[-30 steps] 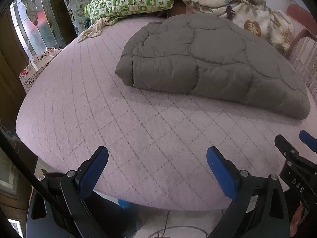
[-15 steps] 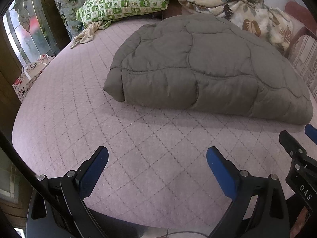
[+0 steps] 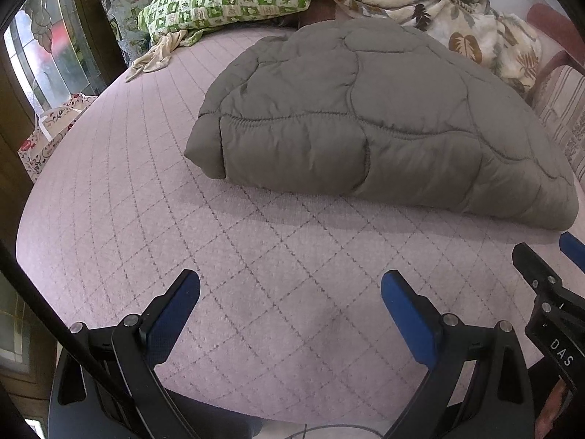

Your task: Fold large clothes

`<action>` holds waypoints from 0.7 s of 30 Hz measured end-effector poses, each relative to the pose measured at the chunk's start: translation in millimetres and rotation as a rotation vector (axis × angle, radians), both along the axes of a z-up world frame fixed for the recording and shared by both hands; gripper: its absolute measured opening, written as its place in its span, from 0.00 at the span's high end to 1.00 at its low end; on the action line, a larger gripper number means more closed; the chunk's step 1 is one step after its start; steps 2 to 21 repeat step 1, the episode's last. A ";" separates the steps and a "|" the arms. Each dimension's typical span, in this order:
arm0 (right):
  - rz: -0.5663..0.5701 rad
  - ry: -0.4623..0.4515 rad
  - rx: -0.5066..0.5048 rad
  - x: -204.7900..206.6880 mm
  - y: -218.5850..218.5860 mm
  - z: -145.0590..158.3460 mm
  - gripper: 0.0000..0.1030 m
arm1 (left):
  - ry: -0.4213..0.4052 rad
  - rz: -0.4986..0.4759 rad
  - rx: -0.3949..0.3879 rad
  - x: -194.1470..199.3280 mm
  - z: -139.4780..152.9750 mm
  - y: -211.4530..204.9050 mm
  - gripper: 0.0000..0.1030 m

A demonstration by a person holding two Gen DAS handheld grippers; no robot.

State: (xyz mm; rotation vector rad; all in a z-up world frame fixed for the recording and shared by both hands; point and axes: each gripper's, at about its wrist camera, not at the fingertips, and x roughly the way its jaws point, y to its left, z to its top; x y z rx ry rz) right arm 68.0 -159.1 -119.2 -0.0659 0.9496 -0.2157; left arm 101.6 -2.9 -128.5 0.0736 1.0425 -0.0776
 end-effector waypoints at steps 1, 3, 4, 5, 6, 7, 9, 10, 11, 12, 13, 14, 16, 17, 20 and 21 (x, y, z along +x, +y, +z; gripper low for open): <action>0.000 0.003 0.004 -0.1 -0.2 -0.8 0.20 | 0.004 0.000 0.001 -0.4 -0.3 0.0 0.04; 0.000 0.003 0.004 -0.1 -0.2 -0.8 0.20 | 0.004 0.000 0.001 -0.4 -0.3 0.0 0.04; 0.000 0.003 0.004 -0.1 -0.2 -0.8 0.20 | 0.004 0.000 0.001 -0.4 -0.3 0.0 0.04; 0.000 0.003 0.004 -0.1 -0.2 -0.8 0.20 | 0.004 0.000 0.001 -0.4 -0.3 0.0 0.04; 0.000 0.003 0.004 -0.1 -0.2 -0.8 0.20 | 0.004 0.000 0.001 -0.4 -0.3 0.0 0.04; 0.000 0.003 0.004 -0.1 -0.2 -0.8 0.20 | 0.004 0.000 0.001 -0.4 -0.3 0.0 0.04; 0.000 0.003 0.004 -0.1 -0.2 -0.8 0.20 | 0.004 0.000 0.001 -0.4 -0.3 0.0 0.04; 0.000 0.003 0.004 -0.1 -0.2 -0.8 0.20 | 0.004 0.000 0.001 -0.4 -0.3 0.0 0.04; 0.000 0.003 0.004 -0.1 -0.2 -0.8 0.20 | 0.004 0.000 0.001 -0.4 -0.3 0.0 0.04; 0.000 0.003 0.004 -0.1 -0.2 -0.8 0.20 | 0.004 0.000 0.001 -0.4 -0.3 0.0 0.04; 0.000 0.003 0.004 -0.1 -0.2 -0.8 0.20 | 0.004 0.000 0.001 -0.4 -0.3 0.0 0.04; 0.000 0.003 0.004 -0.1 -0.2 -0.8 0.20 | 0.004 0.000 0.001 -0.4 -0.3 0.0 0.04; 0.000 0.003 0.004 -0.1 -0.2 -0.8 0.20 | 0.004 0.000 0.001 -0.4 -0.3 0.0 0.04; 0.000 0.003 0.004 -0.1 -0.2 -0.8 0.20 | 0.004 0.000 0.001 -0.4 -0.3 0.0 0.04; 0.000 0.003 0.004 -0.1 -0.2 -0.8 0.20 | 0.004 0.000 0.001 -0.4 -0.3 0.0 0.04; 0.000 0.003 0.004 -0.1 -0.2 -0.8 0.20 | 0.004 0.000 0.001 -0.4 -0.3 0.0 0.04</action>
